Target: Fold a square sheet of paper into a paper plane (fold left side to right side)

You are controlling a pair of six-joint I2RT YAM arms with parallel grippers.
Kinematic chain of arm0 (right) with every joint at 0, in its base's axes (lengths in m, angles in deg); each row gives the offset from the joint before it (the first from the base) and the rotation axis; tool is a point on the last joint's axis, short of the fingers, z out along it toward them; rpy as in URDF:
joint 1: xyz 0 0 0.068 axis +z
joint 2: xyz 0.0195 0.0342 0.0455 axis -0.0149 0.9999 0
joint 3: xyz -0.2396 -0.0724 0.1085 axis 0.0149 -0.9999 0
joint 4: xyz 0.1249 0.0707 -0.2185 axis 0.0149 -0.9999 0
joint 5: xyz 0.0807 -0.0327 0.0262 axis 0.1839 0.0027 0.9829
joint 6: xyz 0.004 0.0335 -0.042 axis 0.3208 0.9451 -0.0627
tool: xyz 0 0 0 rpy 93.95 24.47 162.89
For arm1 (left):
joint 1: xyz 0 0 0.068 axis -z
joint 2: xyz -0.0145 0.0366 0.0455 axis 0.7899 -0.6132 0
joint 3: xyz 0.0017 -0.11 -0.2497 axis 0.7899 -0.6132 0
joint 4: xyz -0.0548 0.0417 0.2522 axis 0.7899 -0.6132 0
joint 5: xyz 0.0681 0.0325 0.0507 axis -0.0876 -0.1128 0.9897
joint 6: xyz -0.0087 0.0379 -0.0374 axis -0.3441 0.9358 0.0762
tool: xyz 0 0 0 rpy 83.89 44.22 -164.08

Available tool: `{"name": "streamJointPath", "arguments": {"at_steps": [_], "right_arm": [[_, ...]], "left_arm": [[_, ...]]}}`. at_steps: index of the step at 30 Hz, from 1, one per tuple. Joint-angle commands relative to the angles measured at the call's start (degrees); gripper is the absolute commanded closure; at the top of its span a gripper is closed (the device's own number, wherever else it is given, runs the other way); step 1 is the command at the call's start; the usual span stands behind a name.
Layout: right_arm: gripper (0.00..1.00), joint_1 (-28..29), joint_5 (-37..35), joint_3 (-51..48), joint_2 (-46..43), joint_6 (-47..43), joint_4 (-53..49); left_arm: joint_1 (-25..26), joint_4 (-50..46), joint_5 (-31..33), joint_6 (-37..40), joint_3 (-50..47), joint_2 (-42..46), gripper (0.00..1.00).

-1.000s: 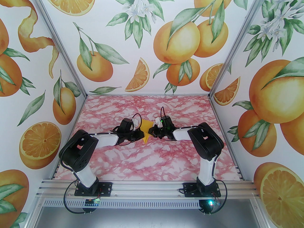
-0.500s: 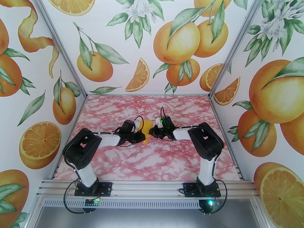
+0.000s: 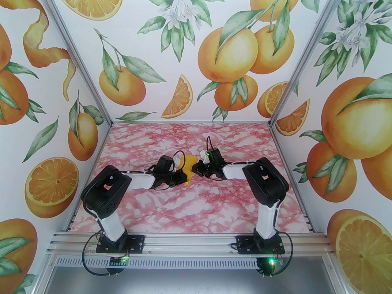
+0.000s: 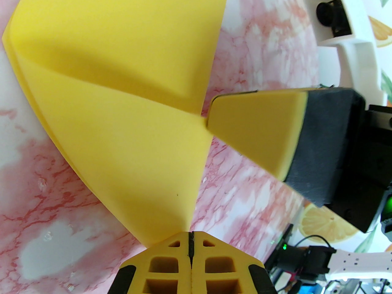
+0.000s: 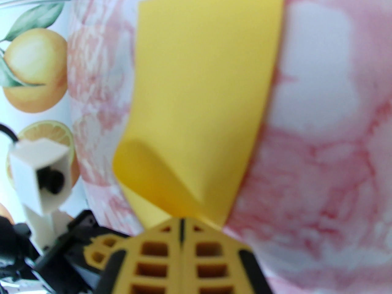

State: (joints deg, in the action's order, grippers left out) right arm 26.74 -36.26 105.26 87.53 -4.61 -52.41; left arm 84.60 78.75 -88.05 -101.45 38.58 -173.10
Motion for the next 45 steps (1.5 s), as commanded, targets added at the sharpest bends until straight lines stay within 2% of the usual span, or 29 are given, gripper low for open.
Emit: {"name": "streamJointPath", "arguments": {"at_steps": [1,45], "right_arm": [[1.00,-0.4,-1.3,1.8,1.1,-1.1,-1.2],[1.00,-0.9,-2.6,-0.7,1.9,-0.8,-0.4]], "left_arm": [[0.2,1.8,-1.1,1.2,-0.7,-0.6,1.00],[0.4,-0.6,-2.2,2.3,0.3,-2.3,1.00]]}}
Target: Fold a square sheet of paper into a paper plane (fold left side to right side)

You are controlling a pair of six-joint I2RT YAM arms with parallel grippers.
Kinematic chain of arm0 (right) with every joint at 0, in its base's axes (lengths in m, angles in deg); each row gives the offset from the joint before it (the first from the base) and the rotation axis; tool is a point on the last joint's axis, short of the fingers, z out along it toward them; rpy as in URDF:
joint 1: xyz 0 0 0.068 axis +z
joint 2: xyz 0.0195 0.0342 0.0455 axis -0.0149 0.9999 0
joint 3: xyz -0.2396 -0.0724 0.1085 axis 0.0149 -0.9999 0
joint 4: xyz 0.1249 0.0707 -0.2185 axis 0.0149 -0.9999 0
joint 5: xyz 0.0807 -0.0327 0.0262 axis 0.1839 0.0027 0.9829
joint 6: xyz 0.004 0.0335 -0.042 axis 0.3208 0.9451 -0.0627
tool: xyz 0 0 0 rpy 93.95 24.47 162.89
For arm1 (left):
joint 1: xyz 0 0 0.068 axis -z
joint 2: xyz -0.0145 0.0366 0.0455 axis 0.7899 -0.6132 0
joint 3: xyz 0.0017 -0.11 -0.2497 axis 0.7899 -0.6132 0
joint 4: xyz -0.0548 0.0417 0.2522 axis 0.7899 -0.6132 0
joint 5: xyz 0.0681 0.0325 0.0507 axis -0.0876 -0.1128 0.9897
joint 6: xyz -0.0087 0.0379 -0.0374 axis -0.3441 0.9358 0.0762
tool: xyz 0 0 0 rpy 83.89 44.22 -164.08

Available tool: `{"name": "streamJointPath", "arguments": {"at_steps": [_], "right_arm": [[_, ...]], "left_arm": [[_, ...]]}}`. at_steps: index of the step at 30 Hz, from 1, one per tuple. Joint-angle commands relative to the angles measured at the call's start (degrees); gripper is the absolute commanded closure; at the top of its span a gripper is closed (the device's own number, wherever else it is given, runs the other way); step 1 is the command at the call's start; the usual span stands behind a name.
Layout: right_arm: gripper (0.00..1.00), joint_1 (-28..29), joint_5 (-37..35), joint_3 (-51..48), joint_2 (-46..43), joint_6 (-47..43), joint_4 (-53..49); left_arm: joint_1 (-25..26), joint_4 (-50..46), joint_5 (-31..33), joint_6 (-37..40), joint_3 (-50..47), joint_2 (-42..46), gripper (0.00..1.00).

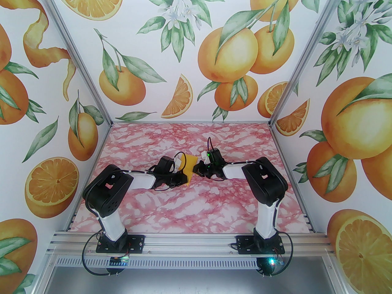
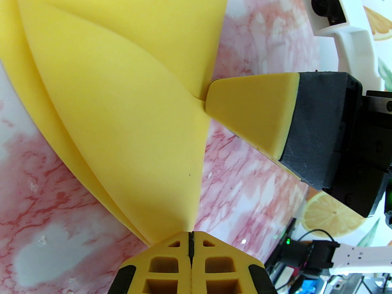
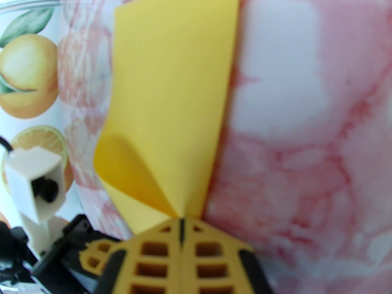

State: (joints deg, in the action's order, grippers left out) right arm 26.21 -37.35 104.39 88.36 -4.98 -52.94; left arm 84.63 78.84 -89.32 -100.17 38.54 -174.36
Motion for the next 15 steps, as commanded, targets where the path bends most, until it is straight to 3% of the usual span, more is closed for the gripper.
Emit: {"name": "streamJointPath", "arguments": {"at_steps": [1,15], "right_arm": [[1.00,-0.3,-1.7,0.2,1.0,-0.5,0.1],[1.00,-0.4,-1.7,0.9,1.1,-0.7,-0.4]], "left_arm": [[0.3,-0.7,-1.0,1.0,0.4,-1.1,1.00],[0.8,-0.9,-1.2,1.2,1.1,-1.6,1.00]]}}
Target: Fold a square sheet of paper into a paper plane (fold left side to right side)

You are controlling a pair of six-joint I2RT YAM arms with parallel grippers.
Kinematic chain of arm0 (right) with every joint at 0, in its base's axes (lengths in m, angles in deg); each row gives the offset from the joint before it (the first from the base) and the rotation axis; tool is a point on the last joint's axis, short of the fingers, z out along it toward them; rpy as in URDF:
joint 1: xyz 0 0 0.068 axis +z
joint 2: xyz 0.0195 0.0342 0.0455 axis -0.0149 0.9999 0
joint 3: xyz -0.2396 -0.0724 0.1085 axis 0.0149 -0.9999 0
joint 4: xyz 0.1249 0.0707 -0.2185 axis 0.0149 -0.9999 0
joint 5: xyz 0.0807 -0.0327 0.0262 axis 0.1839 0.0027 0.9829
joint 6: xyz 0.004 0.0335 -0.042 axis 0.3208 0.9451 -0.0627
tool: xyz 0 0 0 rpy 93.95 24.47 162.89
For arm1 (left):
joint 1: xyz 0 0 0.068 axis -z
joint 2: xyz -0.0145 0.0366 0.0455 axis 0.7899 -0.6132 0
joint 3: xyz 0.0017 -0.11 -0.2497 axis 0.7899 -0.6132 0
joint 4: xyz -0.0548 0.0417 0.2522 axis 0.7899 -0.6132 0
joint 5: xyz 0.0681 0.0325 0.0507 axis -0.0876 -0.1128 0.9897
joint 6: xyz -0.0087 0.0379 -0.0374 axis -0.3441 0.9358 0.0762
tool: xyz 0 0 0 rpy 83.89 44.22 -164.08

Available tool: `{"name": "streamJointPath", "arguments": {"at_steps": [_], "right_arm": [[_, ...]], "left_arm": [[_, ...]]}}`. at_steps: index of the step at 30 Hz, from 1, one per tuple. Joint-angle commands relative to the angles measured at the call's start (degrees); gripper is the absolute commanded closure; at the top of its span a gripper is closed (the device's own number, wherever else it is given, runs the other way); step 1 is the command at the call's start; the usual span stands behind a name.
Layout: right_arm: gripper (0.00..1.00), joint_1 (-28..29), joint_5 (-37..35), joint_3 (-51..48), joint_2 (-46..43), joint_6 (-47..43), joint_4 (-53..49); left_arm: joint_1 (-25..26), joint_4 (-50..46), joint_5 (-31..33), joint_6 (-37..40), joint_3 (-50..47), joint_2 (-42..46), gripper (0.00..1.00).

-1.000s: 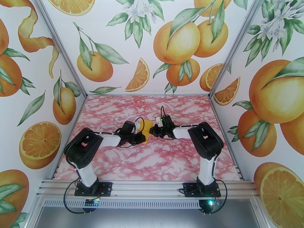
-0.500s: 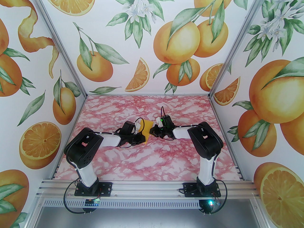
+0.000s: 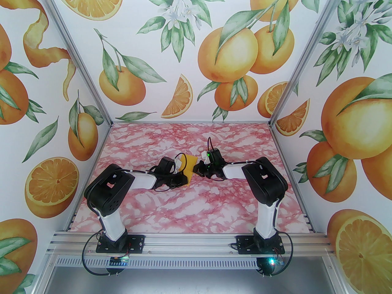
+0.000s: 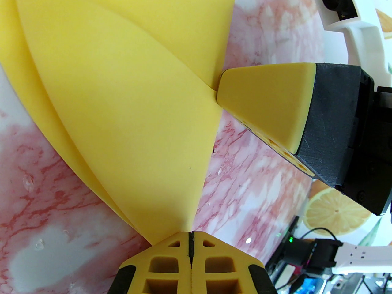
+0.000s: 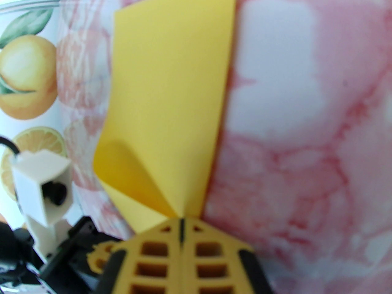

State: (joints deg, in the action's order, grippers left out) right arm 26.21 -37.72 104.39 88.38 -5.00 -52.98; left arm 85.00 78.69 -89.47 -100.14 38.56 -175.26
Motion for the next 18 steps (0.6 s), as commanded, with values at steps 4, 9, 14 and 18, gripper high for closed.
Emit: {"name": "streamJointPath", "arguments": {"at_steps": [4,9,14,18], "right_arm": [[1.00,-0.4,-1.4,1.0,1.0,-0.7,-0.5],[1.00,-0.4,-1.6,1.0,0.8,-0.7,-0.6],[1.00,-0.5,-1.6,1.5,0.9,-0.8,-0.8],[1.00,-0.5,-1.6,1.6,1.1,-0.8,-0.9]], "left_arm": [[0.5,-1.0,-0.9,1.2,1.2,-0.6,1.00],[0.5,-1.1,-0.7,1.4,1.3,-0.1,1.00],[0.5,-1.2,-0.6,1.5,1.4,0.2,0.99],[0.5,-1.1,-0.4,1.6,1.4,0.8,0.99]]}}
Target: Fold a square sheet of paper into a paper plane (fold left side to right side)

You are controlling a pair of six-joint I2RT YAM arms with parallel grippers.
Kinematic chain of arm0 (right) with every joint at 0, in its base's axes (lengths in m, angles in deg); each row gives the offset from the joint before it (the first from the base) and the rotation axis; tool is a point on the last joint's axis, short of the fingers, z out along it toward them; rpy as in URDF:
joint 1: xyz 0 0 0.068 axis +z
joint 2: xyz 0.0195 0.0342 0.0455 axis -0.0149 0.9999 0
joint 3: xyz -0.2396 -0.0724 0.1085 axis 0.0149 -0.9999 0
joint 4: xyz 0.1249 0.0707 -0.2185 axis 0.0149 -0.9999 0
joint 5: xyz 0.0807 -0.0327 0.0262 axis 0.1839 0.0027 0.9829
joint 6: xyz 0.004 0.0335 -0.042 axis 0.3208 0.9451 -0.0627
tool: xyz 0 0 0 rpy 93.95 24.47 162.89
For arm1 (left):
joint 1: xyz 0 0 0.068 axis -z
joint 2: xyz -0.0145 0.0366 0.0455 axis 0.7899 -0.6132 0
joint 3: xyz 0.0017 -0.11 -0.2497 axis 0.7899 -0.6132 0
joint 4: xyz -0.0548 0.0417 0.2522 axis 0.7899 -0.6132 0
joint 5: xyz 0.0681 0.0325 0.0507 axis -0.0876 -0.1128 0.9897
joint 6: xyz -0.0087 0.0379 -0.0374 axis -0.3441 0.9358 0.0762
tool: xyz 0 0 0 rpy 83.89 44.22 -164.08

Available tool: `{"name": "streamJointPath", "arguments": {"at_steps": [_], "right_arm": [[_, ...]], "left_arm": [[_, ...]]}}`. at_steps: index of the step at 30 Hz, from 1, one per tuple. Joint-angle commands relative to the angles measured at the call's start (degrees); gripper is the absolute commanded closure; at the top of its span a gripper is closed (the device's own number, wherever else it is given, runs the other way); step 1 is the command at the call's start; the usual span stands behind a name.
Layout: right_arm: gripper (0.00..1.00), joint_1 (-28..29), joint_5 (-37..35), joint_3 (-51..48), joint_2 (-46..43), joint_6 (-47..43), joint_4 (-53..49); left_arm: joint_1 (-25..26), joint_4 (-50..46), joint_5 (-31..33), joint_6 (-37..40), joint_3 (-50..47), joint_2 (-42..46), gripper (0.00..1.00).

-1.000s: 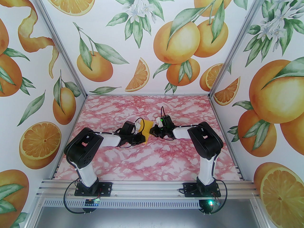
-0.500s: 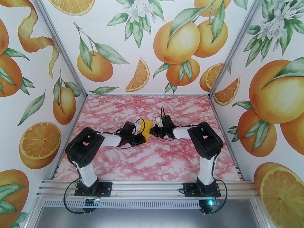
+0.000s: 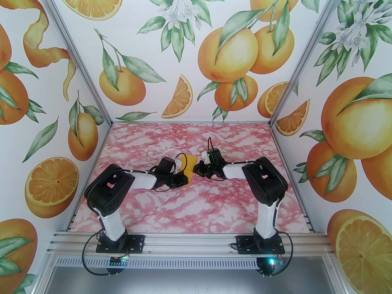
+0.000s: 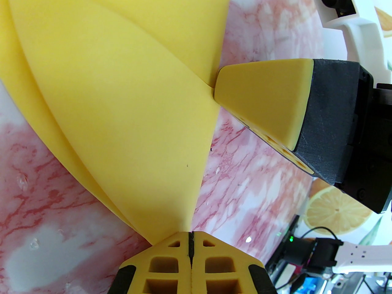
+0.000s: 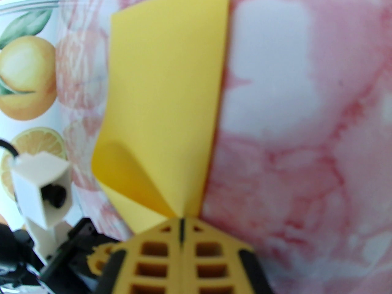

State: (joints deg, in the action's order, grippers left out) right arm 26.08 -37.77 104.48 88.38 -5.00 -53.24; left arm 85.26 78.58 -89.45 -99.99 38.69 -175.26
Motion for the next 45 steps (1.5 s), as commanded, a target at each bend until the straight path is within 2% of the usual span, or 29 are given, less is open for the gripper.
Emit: {"name": "streamJointPath", "arguments": {"at_steps": [1,23,45], "right_arm": [[1.00,-0.4,-1.6,1.6,1.2,-0.8,-0.6],[1.00,-0.5,-1.3,2.4,2.3,-0.7,-0.9],[1.00,-0.4,-1.8,1.7,2.5,-0.4,-0.8]], "left_arm": [[0.2,-1.1,-0.2,1.4,1.4,1.0,0.98],[0.2,-0.5,-1.8,1.2,2.3,-1.7,0.98],[1.1,-7.6,-1.3,4.1,2.6,-1.1,1.00]]}}
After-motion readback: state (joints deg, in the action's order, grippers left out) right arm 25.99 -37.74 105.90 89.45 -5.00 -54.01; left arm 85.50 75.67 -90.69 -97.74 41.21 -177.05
